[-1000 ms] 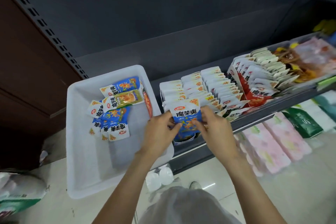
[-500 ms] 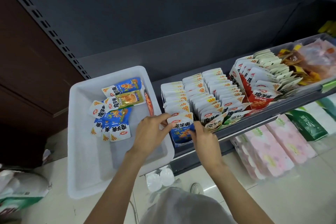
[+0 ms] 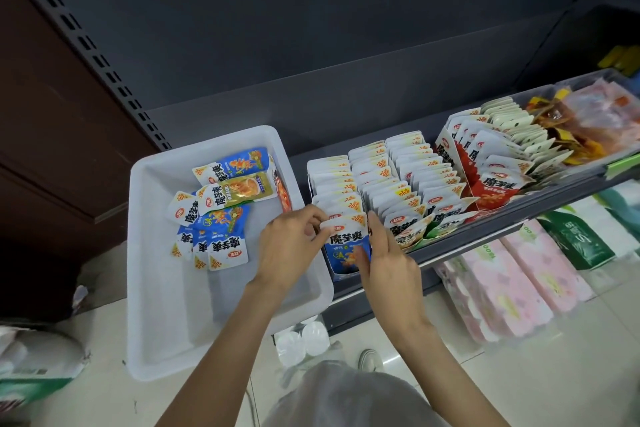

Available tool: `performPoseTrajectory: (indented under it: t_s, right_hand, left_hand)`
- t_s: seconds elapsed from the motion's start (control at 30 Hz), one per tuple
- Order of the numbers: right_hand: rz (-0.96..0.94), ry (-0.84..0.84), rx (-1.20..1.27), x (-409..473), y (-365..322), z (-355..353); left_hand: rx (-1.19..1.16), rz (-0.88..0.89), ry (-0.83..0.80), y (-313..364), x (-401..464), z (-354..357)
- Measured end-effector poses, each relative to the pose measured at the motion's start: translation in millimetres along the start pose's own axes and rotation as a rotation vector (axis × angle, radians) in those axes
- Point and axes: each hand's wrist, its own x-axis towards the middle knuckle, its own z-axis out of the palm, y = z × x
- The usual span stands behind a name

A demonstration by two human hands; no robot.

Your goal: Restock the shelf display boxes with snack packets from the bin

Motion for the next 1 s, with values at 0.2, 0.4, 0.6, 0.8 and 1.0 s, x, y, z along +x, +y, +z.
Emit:
performPoseTrajectory:
  t_s: [0.2, 0.4, 0.6, 0.8, 1.0]
  right_hand:
    - [-0.293, -0.02, 0.349, 21, -30, -20]
    - [-0.523, -0.539, 0.244, 45, -102, 55]
    - [-0.55, -0.772, -0.006, 78, -139, 139]
    - [-0.526, -0.925, -0.132, 58, -134, 159]
    - [-0.535, -1.01, -0.021, 23, -126, 128]
  left_hand:
    - [-0.144, 0.009, 0.471, -30, -17, -34]
    - [0.173, -0.401, 0.1, -136, -34, -45]
    - [0.264, -0.558, -0.267, -169, -28, -37]
    - [0.055, -0.699, -0.138, -174, -25, -36]
    - [-0.092, -0.841, 0.002, -174, -27, -29]
